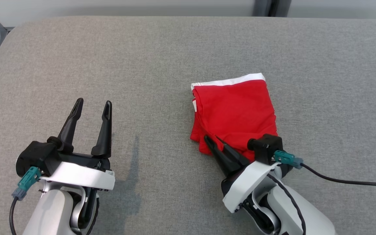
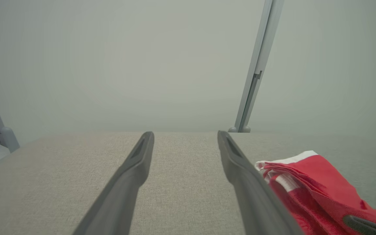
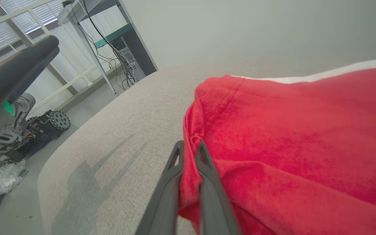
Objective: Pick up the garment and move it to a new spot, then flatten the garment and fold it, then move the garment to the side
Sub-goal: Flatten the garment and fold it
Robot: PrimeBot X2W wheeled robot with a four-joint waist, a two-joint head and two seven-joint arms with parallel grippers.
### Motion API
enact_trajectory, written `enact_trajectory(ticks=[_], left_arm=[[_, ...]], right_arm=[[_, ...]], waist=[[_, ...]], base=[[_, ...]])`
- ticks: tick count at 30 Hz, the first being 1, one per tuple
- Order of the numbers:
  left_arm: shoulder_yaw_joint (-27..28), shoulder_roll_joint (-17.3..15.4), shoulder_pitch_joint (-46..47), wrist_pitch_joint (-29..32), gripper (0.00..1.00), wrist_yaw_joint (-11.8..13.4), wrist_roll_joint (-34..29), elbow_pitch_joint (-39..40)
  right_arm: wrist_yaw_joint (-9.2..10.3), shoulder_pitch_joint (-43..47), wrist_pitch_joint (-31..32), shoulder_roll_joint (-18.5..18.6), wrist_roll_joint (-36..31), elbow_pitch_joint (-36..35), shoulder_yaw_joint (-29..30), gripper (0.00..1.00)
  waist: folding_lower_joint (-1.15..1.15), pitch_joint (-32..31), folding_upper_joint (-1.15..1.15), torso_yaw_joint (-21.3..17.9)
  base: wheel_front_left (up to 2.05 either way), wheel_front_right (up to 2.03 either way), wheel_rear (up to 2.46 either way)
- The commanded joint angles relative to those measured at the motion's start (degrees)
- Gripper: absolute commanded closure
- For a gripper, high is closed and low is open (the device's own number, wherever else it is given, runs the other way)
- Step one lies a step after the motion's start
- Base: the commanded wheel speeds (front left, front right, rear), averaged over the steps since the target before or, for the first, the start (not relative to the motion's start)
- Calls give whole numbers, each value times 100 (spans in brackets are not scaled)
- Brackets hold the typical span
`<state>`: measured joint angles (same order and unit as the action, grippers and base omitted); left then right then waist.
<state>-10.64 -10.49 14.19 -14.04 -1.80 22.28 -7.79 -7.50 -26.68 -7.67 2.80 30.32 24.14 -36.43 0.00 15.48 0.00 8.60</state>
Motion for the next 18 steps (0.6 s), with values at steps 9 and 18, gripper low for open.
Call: enact_trajectory(ticks=[9, 18], left_arm=[[49, 4, 34, -64, 0, 10, 54, -83], [110, -85, -92, -74, 0, 89, -2, -97]], right_arm=[[1, -222, -344, 24, 635, 343, -441, 0], [2, 68, -718, 259, 550, -405, 126, 0]], waist=[[0, 69, 0, -45], [0, -160, 0, -320]], base=[[0, 0, 0], [0, 0, 0]])
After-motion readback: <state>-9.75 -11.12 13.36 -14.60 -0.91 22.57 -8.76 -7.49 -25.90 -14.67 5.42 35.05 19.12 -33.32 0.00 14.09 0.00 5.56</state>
